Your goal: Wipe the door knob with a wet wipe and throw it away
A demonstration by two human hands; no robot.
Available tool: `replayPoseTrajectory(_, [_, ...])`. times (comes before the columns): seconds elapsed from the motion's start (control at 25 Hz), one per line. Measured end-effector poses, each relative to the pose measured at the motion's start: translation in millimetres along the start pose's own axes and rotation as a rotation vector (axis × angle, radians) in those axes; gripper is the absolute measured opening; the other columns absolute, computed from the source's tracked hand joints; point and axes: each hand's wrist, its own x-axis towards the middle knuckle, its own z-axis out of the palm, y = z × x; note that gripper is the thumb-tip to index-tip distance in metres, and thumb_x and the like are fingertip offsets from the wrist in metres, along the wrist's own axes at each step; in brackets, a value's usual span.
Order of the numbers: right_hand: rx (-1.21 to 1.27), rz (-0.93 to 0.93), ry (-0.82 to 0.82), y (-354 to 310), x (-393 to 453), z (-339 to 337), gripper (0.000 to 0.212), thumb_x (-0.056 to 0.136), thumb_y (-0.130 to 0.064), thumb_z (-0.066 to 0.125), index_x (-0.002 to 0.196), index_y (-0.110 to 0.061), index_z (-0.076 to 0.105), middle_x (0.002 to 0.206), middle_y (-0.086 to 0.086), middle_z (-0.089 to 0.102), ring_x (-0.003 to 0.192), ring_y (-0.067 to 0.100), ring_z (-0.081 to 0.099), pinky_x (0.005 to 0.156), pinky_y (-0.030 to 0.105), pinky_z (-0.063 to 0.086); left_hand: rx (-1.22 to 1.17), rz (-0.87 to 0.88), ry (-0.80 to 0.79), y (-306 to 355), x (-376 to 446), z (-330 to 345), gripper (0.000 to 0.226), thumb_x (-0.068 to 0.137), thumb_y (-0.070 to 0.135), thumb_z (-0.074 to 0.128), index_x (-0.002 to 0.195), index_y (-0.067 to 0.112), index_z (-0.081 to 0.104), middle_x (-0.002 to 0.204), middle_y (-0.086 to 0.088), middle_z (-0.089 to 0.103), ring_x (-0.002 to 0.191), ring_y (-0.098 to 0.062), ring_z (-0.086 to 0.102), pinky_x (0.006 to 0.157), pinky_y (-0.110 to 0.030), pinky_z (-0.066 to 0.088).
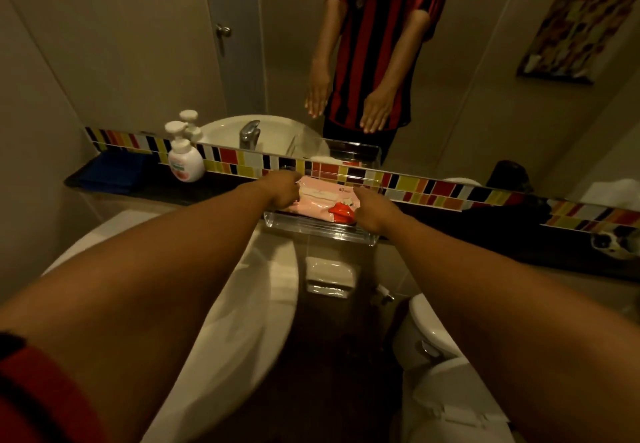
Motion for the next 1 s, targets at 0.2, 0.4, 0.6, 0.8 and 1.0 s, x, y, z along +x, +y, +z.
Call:
replayPoseTrajectory(0.2, [-0.032, 0.067, -0.055, 1, 64, 33, 0.053, 0.095, -0.018, 0.055, 0.145, -0.013, 0.038, 0.147, 0.012, 0.047, 0.13, 0.031, 0.047, 0.106, 0.04, 0.04, -0.006, 0.049, -0.094, -24, 67, 34, 0.044, 0.101, 0.014, 0.039, 0.144, 0.01, 0.042, 0.148, -0.017, 0.042, 0.13, -0.031, 0.048, 0.107, -0.04, 0.044])
replayPoseTrajectory(0.4, [-0.016, 0.08, -0.142, -2, 102, 59, 0.045, 0.095, -0.015, 0.053, 0.139, -0.011, 0.044, 0.143, 0.015, 0.048, 0.125, 0.031, 0.05, 0.105, 0.043, 0.045, 0.109, 0.068, -0.105, -41, 108, 57, 0.038, 0.097, 0.012, 0.048, 0.134, 0.01, 0.053, 0.144, -0.013, 0.047, 0.131, -0.03, 0.046, 0.109, -0.04, 0.039])
replayPoseTrajectory(0.6, [-0.084, 0.049, -0.153, 6, 113, 76, 0.025, 0.097, -0.021, 0.051, 0.116, -0.005, 0.055, 0.121, 0.015, 0.056, 0.103, 0.026, 0.057, 0.091, 0.039, 0.051, 0.214, 0.034, -0.188, -43, 124, 85, 0.036, 0.089, 0.017, 0.058, 0.124, 0.006, 0.06, 0.12, -0.013, 0.062, 0.103, -0.027, 0.061, 0.09, -0.035, 0.051])
replayPoseTrajectory(0.8, [-0.229, -0.038, -0.208, 9, 116, 77, 0.033, 0.096, -0.019, 0.052, 0.125, -0.005, 0.052, 0.146, 0.013, 0.037, 0.117, 0.027, 0.052, 0.101, 0.045, 0.047, 0.333, 0.061, -0.196, -45, 130, 95, 0.036, 0.085, 0.019, 0.064, 0.12, 0.011, 0.061, 0.12, -0.011, 0.06, 0.105, -0.025, 0.062, 0.093, -0.038, 0.054])
replayPoseTrajectory(1.0, [-0.142, 0.044, -0.228, -7, 117, 61, 0.04, 0.095, -0.019, 0.049, 0.133, -0.005, 0.048, 0.138, 0.017, 0.048, 0.118, 0.031, 0.052, 0.1, 0.042, 0.046, 0.276, 0.068, -0.231, -43, 125, 76, 0.04, 0.089, 0.019, 0.06, 0.127, 0.01, 0.058, 0.125, -0.012, 0.061, 0.112, -0.026, 0.06, 0.098, -0.036, 0.05])
